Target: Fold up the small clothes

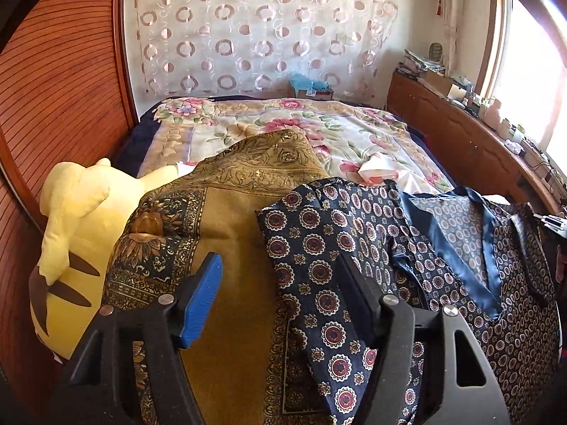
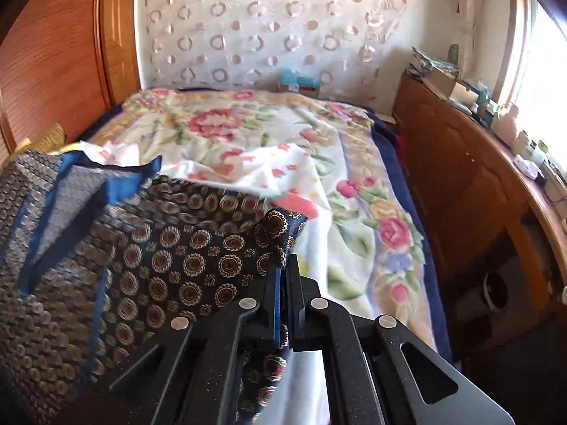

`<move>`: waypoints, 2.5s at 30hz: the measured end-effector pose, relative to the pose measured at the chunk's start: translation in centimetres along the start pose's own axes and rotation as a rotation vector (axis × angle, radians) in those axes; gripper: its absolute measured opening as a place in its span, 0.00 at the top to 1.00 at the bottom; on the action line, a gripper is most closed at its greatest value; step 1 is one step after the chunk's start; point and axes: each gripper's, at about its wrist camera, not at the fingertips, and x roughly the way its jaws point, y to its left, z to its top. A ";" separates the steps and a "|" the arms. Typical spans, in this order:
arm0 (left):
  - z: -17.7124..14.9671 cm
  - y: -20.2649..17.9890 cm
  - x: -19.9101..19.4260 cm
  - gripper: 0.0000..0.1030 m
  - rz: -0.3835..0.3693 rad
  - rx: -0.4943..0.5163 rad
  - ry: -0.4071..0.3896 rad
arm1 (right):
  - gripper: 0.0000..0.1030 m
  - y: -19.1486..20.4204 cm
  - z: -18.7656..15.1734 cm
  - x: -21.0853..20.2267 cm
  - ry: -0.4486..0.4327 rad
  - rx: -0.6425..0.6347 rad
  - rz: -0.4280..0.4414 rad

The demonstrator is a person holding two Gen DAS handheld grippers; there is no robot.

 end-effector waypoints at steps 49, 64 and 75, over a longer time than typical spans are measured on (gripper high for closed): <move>0.6 -3.4 -3.7 0.97 -0.087 0.054 -0.066 | 0.98 1.0 -0.1 -2.0 -0.041 0.027 0.147; -8.3 -4.8 -12.5 0.98 -0.120 0.043 -0.191 | 0.98 2.8 -8.8 -16.1 -0.235 0.033 0.217; -16.3 -2.0 -17.2 0.98 -0.075 -0.042 -0.188 | 0.98 0.8 -18.9 -20.5 -0.182 0.136 0.254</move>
